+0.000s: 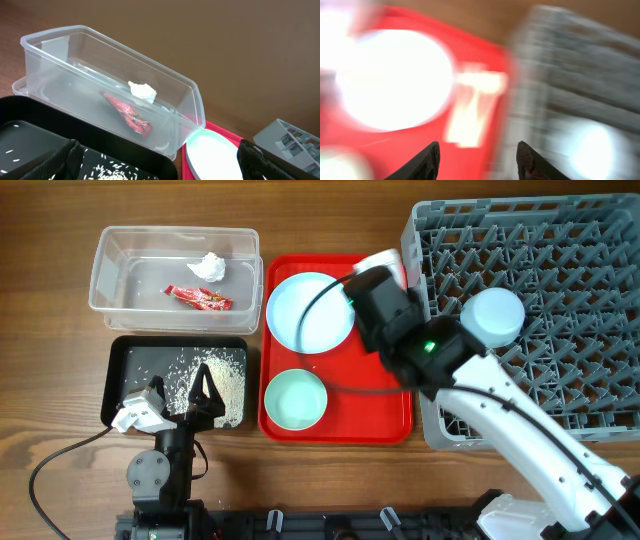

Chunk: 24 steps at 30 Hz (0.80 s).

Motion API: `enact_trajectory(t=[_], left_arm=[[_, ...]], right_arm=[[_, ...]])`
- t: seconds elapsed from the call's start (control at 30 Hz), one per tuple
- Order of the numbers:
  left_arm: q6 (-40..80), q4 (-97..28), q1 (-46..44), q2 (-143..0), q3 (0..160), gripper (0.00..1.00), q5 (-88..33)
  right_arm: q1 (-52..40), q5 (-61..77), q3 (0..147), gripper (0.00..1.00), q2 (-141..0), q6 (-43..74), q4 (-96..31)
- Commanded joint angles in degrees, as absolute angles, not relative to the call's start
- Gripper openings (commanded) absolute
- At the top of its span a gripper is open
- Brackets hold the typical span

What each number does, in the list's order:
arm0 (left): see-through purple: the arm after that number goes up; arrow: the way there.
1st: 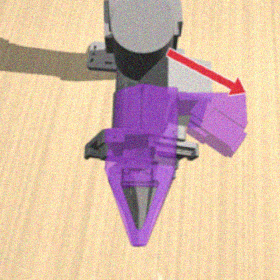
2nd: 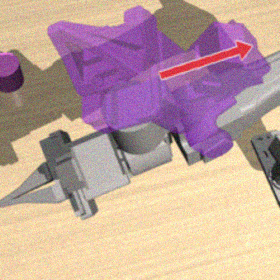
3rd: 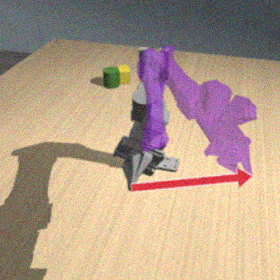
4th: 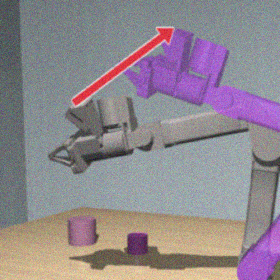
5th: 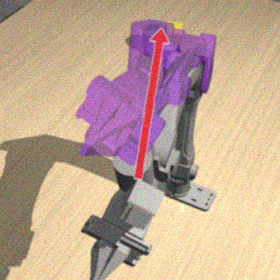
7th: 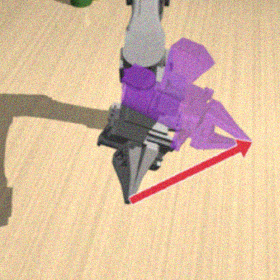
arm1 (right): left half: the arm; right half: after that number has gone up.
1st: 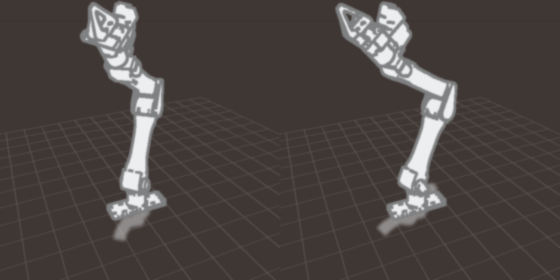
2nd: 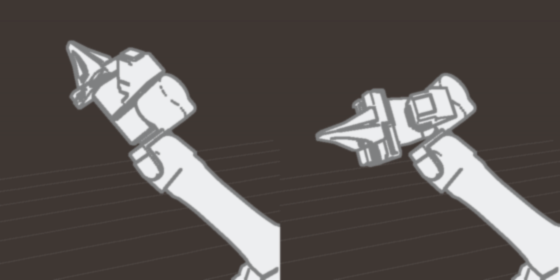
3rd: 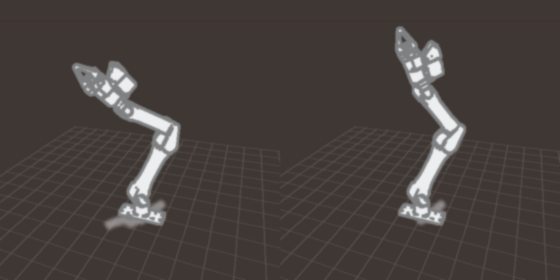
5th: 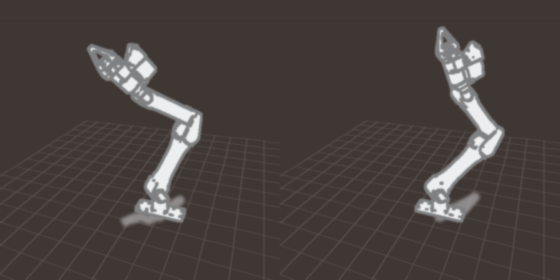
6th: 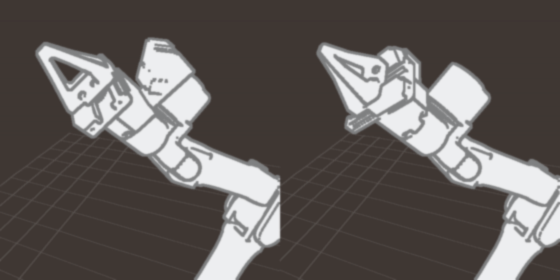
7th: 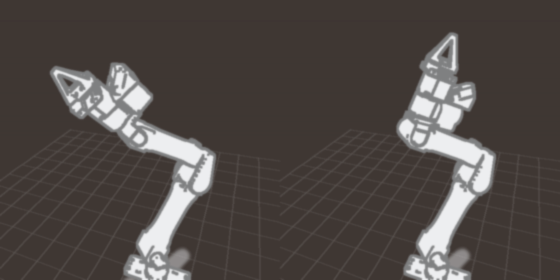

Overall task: Sort waste into correct bins and load items into the dishwasher rack
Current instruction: 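Move the right gripper back to the pale green bowl on the red tray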

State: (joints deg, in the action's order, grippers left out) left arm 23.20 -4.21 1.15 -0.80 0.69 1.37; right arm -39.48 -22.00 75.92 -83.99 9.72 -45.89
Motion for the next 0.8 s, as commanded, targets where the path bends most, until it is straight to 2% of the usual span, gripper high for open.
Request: enact_trajectory(t=[0.0,0.33,0.5,0.6,0.67,0.77], left_arm=[[22.9,-4.0,1.4,-0.4,0.3,1.0,0.9],[22.9,-4.0,1.4,-0.4,0.3,1.0,0.9],[22.9,-4.0,1.4,-0.4,0.3,1.0,0.9],[22.9,-4.0,1.4,-0.4,0.3,1.0,0.9],[22.9,-4.0,1.4,-0.4,0.3,1.0,0.9],[22.9,-4.0,1.4,-0.4,0.3,1.0,0.9]], right_arm=[[-43.1,5.1,76.8,0.52,-85.7,9.4,-44.5],[-44.3,7.9,76.3,0.6,-99.4,7.4,-51.2],[-44.1,6.2,76.2,0.59,-106.9,7.6,-51.4],[-43.4,5.5,76.2,0.55,-109.5,7.7,-50.6],[-42.5,5.5,76.2,0.48,-110.1,8.3,-50.2],[-41.1,5.6,76.2,0.28,-110.2,10.4,-49.6]])
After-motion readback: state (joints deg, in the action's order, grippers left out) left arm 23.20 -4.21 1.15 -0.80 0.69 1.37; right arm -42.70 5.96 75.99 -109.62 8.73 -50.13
